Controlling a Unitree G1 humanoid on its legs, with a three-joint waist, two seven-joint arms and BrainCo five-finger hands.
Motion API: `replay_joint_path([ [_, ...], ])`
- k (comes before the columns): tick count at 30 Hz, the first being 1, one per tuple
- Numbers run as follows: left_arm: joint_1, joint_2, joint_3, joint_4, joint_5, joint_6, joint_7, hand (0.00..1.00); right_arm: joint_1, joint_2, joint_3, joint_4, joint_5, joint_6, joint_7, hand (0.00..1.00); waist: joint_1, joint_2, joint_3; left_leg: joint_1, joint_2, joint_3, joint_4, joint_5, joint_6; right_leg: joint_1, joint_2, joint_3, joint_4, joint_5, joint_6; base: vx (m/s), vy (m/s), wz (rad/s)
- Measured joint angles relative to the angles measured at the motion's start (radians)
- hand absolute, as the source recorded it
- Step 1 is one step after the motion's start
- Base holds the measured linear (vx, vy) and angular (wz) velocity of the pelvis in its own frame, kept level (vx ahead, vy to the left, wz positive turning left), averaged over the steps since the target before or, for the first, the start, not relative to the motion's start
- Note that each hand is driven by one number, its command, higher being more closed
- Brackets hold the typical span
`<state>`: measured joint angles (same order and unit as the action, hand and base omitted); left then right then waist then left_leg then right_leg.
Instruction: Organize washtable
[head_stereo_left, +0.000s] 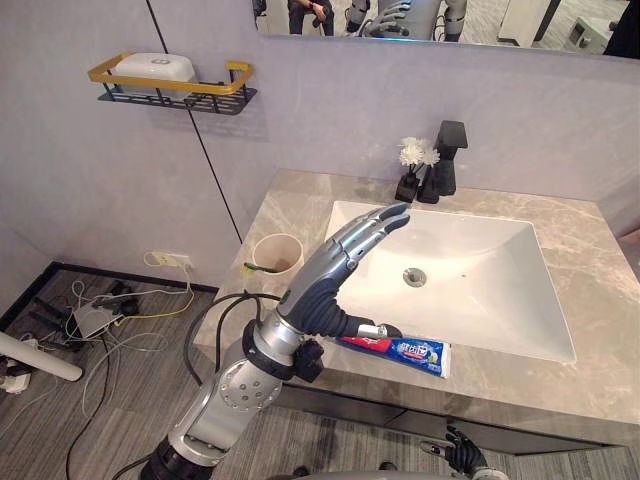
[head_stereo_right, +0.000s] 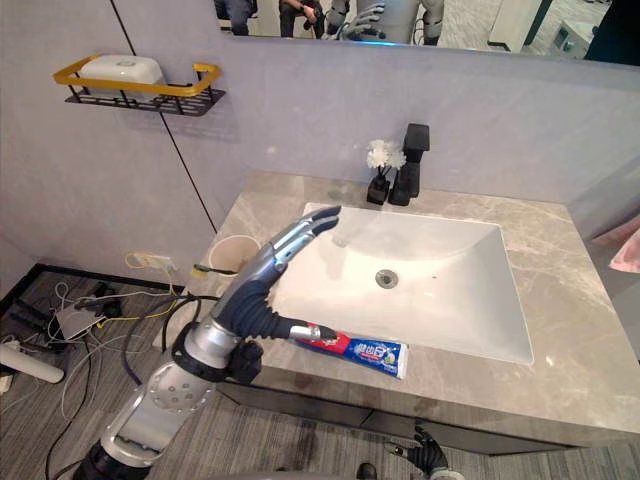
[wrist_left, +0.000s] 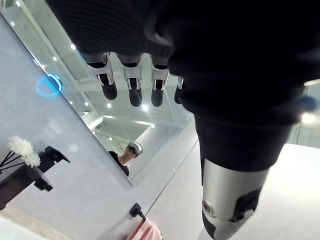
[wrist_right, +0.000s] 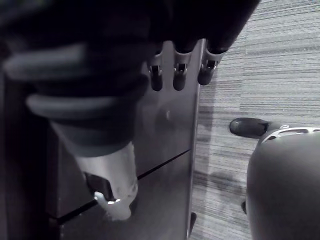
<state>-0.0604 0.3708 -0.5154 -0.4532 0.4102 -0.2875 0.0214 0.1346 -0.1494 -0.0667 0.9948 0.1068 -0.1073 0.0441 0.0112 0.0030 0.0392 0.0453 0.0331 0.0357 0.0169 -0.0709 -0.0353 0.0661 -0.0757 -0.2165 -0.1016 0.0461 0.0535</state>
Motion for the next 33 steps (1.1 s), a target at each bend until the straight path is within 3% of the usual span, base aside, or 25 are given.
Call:
replay_joint_path([
  [3,-0.001,-0.005,-0.029,0.066,0.032,0.0,-0.002,0.0,-0.004,0.0,0.007,-0.001,0.0,0.0,0.0,0.0,-0.005,0.001,0.0,0.005,0.0,-0.003,-0.005,0.001,0.001,0.002,0.001,-0.007,-0.002,0.0,0.0,0.0,0.0,0.0],
  [10,-0.003,-0.005,-0.067,0.229,0.085,0.019,-0.024,0.0,-0.019,-0.001,0.007,-0.003,-0.001,0.001,-0.001,0.0,-0.048,0.007,0.005,0.024,-0.001,-0.007,-0.035,0.013,0.001,0.002,0.001,-0.015,-0.004,0.0,0.001,0.0,0.0,0.02],
  [19,-0.042,-0.012,-0.111,0.383,0.168,0.029,-0.043,0.0,-0.028,-0.012,0.007,-0.03,-0.004,0.002,-0.002,0.0,-0.061,0.011,0.034,0.032,0.0,-0.005,-0.046,0.018,0.001,0.002,0.002,-0.014,-0.004,0.0,0.001,0.0,0.0,0.0],
  [33,-0.049,-0.011,-0.1,0.42,0.231,0.039,-0.036,0.0,-0.033,-0.014,0.006,-0.037,-0.004,0.002,-0.002,0.0,-0.083,0.023,0.054,0.038,0.0,-0.005,-0.047,0.018,0.001,0.009,0.002,-0.018,-0.004,0.0,0.001,0.0,0.0,0.0],
])
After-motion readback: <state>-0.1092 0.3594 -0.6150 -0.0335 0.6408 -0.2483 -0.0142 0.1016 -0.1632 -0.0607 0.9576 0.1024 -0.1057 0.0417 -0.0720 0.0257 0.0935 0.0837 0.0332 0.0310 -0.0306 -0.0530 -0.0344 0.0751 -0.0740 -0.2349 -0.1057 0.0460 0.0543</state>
